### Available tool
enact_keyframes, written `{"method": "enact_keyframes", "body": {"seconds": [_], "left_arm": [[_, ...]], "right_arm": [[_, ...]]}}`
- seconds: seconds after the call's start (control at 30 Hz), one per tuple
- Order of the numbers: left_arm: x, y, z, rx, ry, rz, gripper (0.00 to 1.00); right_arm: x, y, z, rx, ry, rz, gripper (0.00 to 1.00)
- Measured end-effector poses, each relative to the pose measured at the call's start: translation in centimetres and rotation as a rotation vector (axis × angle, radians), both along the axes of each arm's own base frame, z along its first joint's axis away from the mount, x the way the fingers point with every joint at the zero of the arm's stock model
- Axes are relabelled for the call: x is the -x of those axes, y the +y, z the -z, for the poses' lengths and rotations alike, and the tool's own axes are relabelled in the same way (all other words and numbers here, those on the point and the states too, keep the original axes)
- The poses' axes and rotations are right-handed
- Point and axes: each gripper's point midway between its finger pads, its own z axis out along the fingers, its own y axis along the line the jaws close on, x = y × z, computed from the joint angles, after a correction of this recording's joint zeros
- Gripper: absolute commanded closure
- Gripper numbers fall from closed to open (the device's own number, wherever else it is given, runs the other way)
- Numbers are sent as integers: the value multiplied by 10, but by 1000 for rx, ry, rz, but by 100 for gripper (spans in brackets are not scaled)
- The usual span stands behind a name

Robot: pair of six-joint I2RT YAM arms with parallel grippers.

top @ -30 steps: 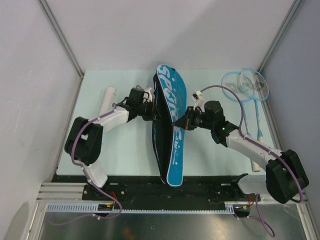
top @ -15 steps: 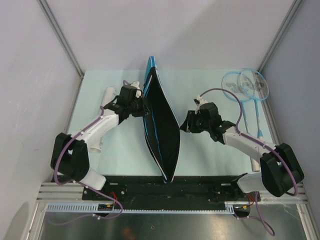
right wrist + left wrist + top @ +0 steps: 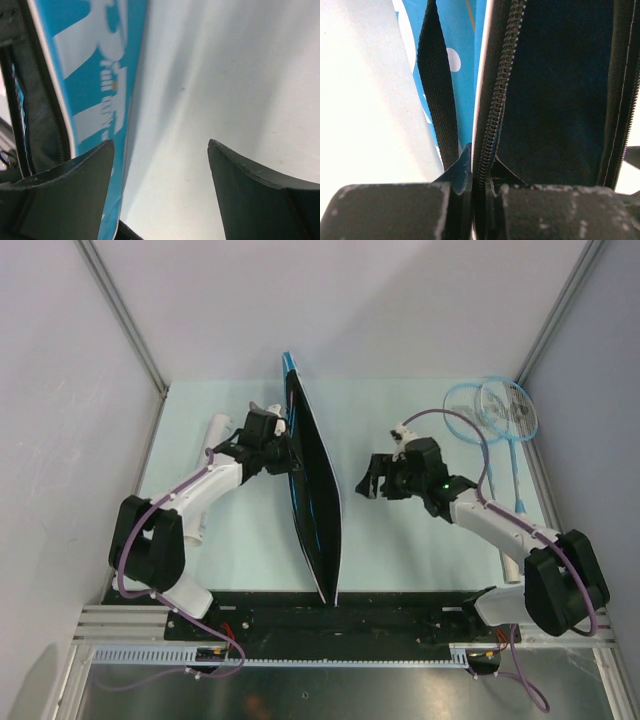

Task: Pack up the badminton gear

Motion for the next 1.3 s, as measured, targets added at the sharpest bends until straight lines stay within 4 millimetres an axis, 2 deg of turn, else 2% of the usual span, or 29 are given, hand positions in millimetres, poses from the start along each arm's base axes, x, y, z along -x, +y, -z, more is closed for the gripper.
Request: {"method": "enact_keyframes", "body": {"seconds": [0.07, 0.17, 0.3, 0.37, 0.47, 0.6, 0.77, 1.03, 1.17, 1.3], "left_arm": [[0, 0, -1, 4, 3, -7, 100], [1, 2, -4, -1, 7, -29, 100], [2, 6, -10, -39, 19, -60, 100], [2, 6, -15, -55, 26, -65, 100], [1, 4, -19, -71, 26, -68, 100], [4, 6, -15, -109, 33, -78, 100], [6, 9, -16, -147, 32, -94, 100], [6, 12, -13, -206, 33, -113, 100], [5, 11, -7, -220, 44, -112, 100], [5, 14, -3, -237, 51, -119, 100]], "right_arm": [[-12, -20, -4, -4, -2, 59, 18], [-35, -71, -13, -11, -3, 204, 18], [-63, -178, -11, 42, 7, 521, 18], [-65, -226, -2, 103, 25, 657, 18], [-61, -279, 13, 197, 55, 784, 20], [-51, -331, 29, 308, 93, 897, 22], [-50, -366, 39, 438, 83, 941, 24], [-47, -409, 90, 581, 217, 952, 30], [-54, -415, 95, 628, 219, 931, 33], [-71, -418, 94, 634, 189, 901, 39]]}}
